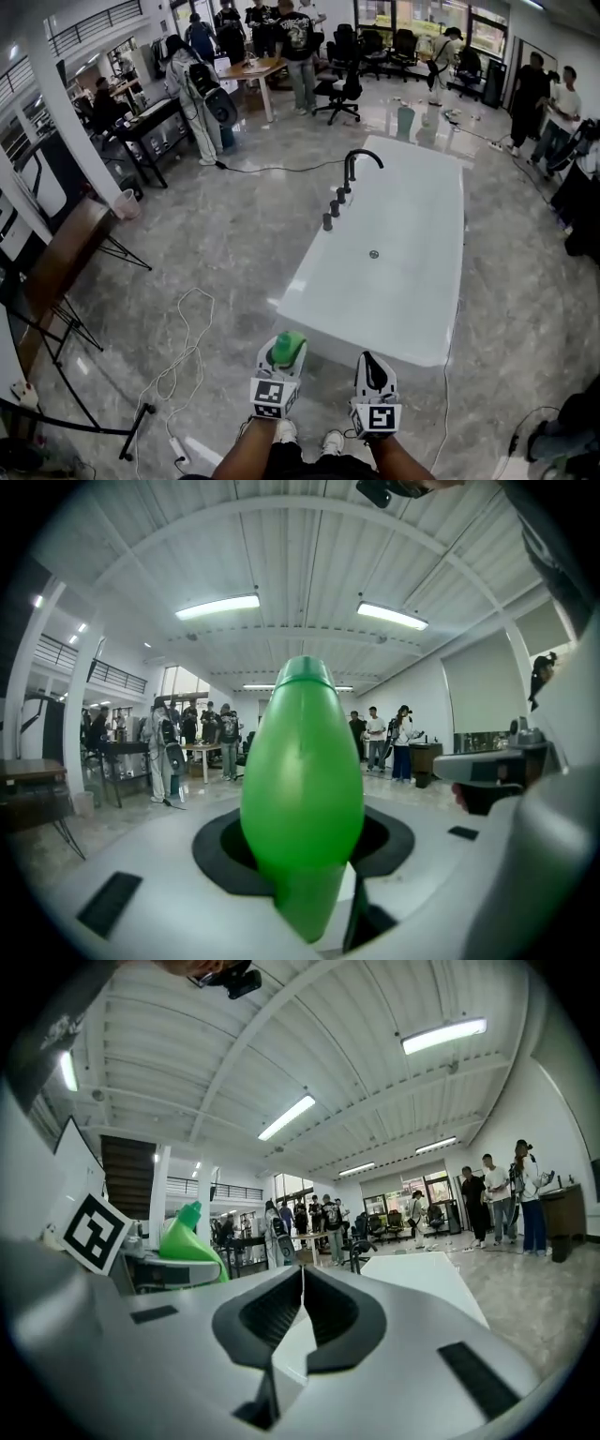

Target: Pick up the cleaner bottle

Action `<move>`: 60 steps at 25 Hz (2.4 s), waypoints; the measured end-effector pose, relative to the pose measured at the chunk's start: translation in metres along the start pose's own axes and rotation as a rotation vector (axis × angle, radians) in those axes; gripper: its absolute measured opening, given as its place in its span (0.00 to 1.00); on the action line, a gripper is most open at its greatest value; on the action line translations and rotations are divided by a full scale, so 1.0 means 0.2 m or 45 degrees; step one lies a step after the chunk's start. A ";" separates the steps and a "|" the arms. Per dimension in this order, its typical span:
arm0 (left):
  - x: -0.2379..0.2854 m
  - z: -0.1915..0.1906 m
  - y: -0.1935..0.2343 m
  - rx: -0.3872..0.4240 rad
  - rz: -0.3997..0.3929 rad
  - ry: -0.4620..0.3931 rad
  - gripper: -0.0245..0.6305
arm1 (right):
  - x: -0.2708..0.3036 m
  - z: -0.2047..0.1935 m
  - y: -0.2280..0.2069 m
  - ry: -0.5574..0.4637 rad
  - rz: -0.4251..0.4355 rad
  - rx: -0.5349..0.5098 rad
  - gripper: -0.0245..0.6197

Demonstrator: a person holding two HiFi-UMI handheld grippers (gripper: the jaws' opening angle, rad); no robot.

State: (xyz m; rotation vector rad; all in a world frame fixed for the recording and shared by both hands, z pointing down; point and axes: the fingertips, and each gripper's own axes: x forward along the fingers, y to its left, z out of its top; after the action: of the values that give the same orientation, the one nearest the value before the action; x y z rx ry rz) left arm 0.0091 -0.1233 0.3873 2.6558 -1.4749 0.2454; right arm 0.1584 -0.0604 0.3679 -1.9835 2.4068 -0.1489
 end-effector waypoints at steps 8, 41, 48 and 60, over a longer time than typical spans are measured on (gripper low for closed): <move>0.27 0.07 -0.03 -0.017 -0.151 -0.016 0.32 | 0.12 0.05 -0.21 -0.031 -0.174 -0.076 0.06; 0.67 0.50 -0.20 0.082 -0.517 -0.072 0.32 | 0.20 0.51 -0.59 -0.096 -0.582 -0.261 0.06; 0.71 0.49 -0.32 0.089 -0.517 -0.101 0.32 | 0.16 0.50 -0.69 -0.122 -0.562 -0.279 0.06; 0.72 0.52 -0.38 0.104 -0.517 -0.109 0.32 | 0.15 0.51 -0.72 -0.143 -0.543 -0.272 0.06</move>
State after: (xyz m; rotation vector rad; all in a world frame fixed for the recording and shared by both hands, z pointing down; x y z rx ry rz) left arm 0.1589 -0.2189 0.3111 2.9845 -0.9261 0.1627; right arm 0.3013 -0.1238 0.2798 -2.4987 1.9736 0.2193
